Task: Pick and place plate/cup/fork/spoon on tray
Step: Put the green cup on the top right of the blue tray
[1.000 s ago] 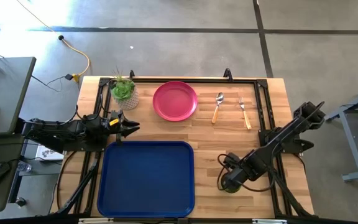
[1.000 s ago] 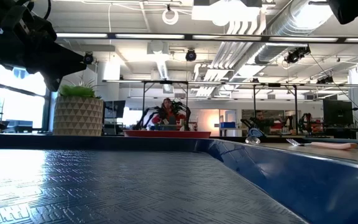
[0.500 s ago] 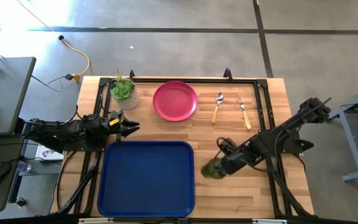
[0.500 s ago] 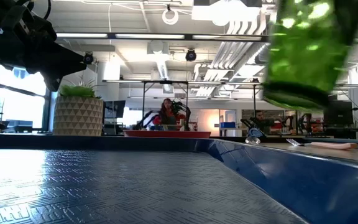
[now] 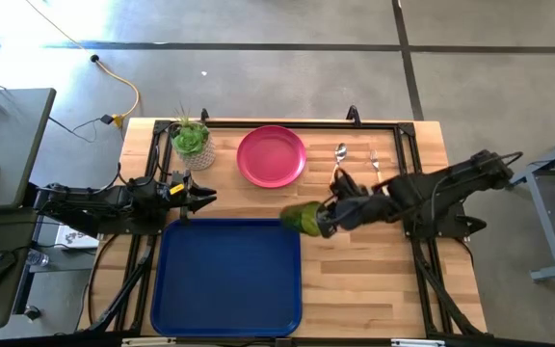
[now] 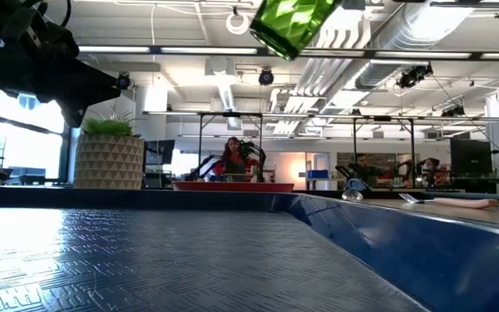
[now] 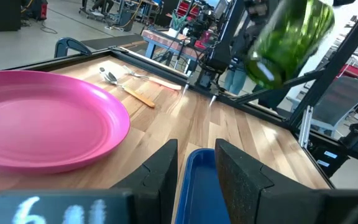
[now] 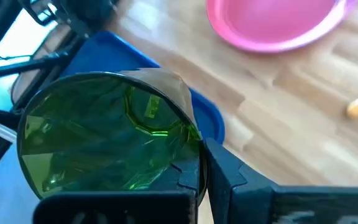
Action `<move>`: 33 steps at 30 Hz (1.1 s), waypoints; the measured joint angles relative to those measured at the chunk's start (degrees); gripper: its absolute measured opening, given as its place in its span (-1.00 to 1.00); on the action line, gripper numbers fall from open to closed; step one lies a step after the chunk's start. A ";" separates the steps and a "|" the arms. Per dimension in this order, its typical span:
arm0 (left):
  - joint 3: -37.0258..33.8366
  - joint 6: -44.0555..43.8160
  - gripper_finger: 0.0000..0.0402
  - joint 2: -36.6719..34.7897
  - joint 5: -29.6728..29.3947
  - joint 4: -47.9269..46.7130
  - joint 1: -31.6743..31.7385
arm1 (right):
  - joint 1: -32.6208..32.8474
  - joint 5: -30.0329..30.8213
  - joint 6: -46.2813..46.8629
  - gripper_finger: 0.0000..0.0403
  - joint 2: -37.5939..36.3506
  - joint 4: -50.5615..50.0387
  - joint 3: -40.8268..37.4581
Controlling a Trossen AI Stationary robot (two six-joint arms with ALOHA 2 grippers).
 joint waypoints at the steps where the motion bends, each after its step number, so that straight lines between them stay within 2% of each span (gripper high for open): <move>1: 0.00 0.00 -0.51 0.00 0.00 -0.01 0.01 | -0.92 -0.01 -1.60 -1.00 0.00 -0.01 0.84; 5: 0.00 0.00 -0.51 0.00 0.00 0.00 0.00 | -4.88 -0.57 -6.68 -1.00 0.00 0.00 3.42; 15: 0.00 0.00 -0.51 -0.02 0.00 0.00 0.02 | -12.75 -9.89 -10.15 -1.00 1.63 -1.91 3.94; 25: 0.00 0.00 -0.51 -0.02 0.00 -0.02 0.01 | -13.48 -19.12 -12.93 -1.00 9.88 -2.81 3.92; 33: 0.00 0.00 -0.51 -0.02 0.00 -0.02 0.02 | -11.98 -22.49 -14.94 -1.00 15.16 -0.07 3.88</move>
